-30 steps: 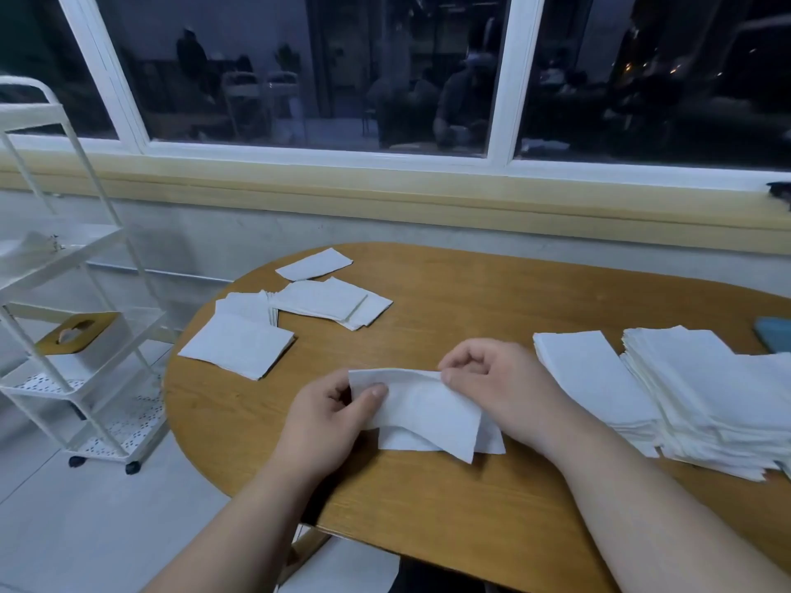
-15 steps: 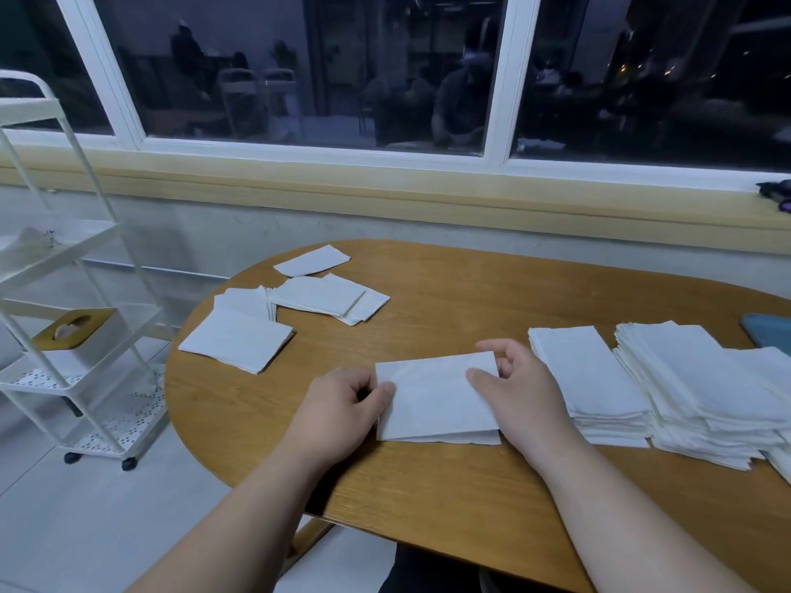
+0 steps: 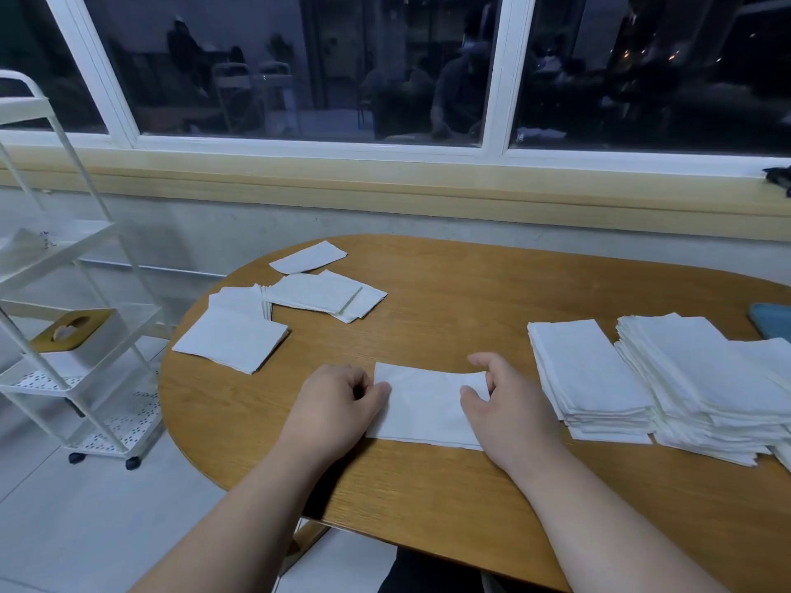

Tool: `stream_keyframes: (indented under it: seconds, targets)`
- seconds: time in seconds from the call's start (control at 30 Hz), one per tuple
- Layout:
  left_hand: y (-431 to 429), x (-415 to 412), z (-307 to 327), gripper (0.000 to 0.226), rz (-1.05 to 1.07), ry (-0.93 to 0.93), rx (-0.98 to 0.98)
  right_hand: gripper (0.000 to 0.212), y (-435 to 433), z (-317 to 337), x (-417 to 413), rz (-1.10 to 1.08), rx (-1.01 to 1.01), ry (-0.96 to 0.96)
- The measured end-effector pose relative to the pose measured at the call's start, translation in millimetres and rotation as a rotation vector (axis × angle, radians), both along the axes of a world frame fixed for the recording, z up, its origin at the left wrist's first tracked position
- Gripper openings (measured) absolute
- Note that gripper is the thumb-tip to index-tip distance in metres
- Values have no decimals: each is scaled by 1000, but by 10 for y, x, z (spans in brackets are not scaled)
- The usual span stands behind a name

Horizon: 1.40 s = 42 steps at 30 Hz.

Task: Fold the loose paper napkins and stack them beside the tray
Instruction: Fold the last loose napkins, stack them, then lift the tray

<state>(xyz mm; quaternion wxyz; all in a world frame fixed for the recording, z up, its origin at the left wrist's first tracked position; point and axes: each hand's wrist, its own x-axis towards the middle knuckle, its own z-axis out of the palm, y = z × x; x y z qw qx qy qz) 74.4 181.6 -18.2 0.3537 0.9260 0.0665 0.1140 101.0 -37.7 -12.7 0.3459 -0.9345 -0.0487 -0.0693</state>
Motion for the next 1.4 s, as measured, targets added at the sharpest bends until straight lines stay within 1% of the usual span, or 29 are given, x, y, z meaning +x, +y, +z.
stream_keyframes:
  seconds: [0.2,0.3,0.43,0.5,0.57,0.67,0.77,0.9,1.0,1.13,1.2,1.33,1.4]
  targets:
    - [-6,44,-60,31,-21,-22,123,40,12,-13,-26,29,-159,13]
    - [-16,42,-57,29,-17,-28,157,36,27,-21,-27,51,-216,-24]
    - [-27,22,-21,26,-13,-70,181,33,4,-66,-29,27,-242,-91]
    - [-37,6,5,27,-5,-85,149,29,-13,-82,-41,38,-230,-130]
    - [-41,-10,33,24,13,-86,84,29,-39,-83,-40,38,-164,-144]
    - [-35,-37,77,18,33,-82,-58,36,-76,-58,-22,32,-57,-115]
    - [-12,-50,115,12,89,-70,-215,37,-15,2,26,79,-6,-102]
    - [63,-7,88,11,170,-96,-322,26,259,151,173,182,-24,-102]
    - [143,81,68,11,226,-137,-316,22,547,249,393,247,-72,-79]
    - [402,235,91,11,267,-158,-200,24,966,301,790,307,-150,-71]
    - [473,270,81,11,280,-153,-184,26,1133,293,989,318,-203,-73]
    - [455,295,24,12,279,-160,-157,33,1492,188,1366,354,-310,-47]
    - [472,312,9,13,292,-169,-181,38,1641,138,1501,370,-347,-37]
